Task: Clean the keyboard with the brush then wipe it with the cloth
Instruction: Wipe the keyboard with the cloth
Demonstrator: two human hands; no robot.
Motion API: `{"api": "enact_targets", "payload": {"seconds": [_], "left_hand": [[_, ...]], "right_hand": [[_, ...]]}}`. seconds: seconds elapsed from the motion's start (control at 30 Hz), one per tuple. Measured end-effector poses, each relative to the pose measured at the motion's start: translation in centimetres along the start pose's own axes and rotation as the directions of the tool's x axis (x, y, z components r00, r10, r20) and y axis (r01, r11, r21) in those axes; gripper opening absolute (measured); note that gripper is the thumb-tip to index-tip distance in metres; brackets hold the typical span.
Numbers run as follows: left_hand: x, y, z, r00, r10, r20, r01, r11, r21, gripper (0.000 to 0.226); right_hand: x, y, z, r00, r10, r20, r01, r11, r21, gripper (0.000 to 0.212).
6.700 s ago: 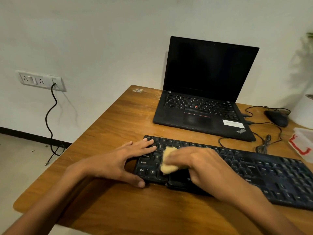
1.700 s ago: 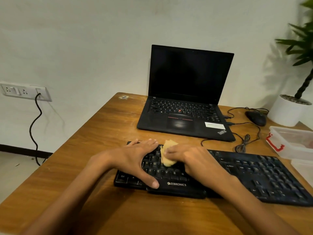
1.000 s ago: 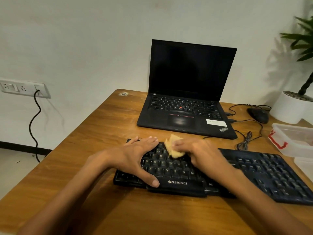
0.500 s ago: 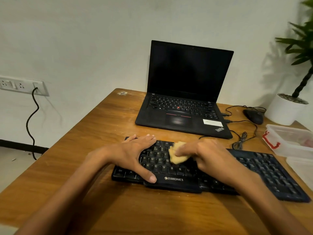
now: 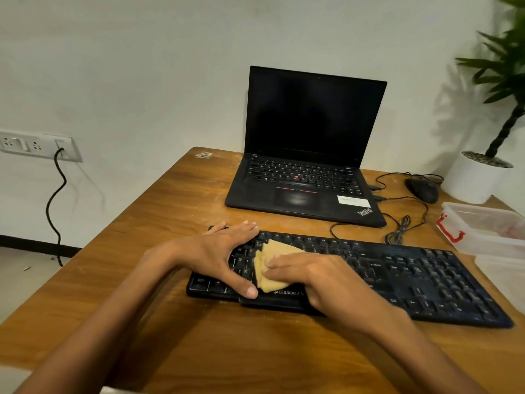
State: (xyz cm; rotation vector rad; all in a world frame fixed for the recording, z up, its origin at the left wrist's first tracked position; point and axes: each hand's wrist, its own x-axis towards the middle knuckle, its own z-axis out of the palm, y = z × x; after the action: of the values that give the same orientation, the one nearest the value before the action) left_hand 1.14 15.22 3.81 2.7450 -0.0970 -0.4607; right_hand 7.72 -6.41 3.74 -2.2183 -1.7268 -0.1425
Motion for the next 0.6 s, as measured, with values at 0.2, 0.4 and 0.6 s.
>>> {"api": "enact_targets", "payload": {"seconds": [0.2, 0.4, 0.6], "left_hand": [[-1.2, -0.1, 0.3, 0.997, 0.067, -0.043, -0.069, 0.997, -0.033, 0.132], [-1.2, -0.5, 1.2, 0.997, 0.029, -0.07, -0.029, 1.0, 0.01, 0.136], [-1.2, -0.6, 1.6, 0.995, 0.025, -0.098, -0.024, 1.0, 0.006, 0.137]], "right_hand": [[-2.7, 2.8, -2.2, 0.967, 0.233, -0.104, -0.235, 0.972, -0.011, 0.06], [-2.1, -1.3, -0.5, 0.997, 0.07, -0.015, -0.07, 0.997, 0.045, 0.052], [-1.8, -1.9, -0.3, 0.976, 0.182, -0.12, -0.164, 0.976, 0.145, 0.057]]}}
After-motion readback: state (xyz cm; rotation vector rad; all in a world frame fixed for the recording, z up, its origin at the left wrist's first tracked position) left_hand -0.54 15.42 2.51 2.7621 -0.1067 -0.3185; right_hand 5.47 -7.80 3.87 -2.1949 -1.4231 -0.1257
